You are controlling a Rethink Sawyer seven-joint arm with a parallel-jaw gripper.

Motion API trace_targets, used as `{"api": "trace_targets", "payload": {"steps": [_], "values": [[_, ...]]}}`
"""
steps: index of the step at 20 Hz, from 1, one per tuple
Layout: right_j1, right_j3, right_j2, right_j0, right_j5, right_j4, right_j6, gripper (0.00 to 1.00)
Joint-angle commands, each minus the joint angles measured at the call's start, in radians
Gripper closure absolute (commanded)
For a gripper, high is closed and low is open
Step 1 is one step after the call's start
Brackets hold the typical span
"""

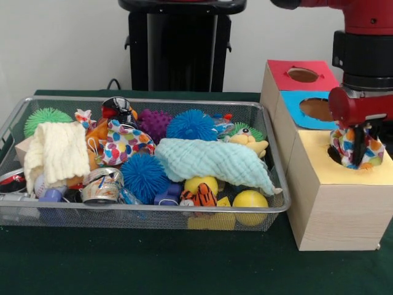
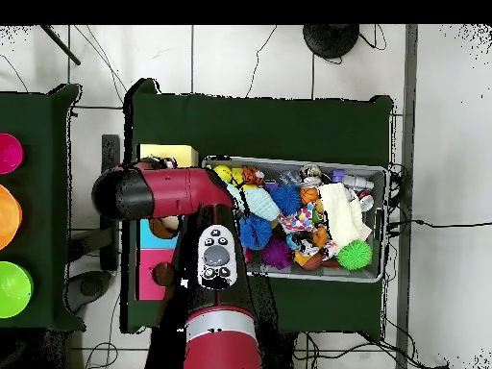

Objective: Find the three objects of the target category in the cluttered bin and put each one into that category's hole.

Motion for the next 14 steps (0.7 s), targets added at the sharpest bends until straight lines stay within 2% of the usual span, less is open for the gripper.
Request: {"api": "trace_targets", "payload": {"steps": [1, 4, 6, 10, 14], "values": [[0.164, 0.027, 0.042, -0.060, -0.087, -0.037, 0.122, 1.00], [0.211, 0.053, 0.030, -0.076, -0.167, -0.034, 0.171, 1.00], [0.231, 0.046, 0.008, -0.066, -0.144, -0.012, 0.195, 1.00], [0.235, 0.058, -0.023, -0.046, -0.236, -0.008, 0.226, 1.00], [0.223, 0.063, -0.045, -0.029, -0.229, 0.015, 0.222, 1.00]]}}
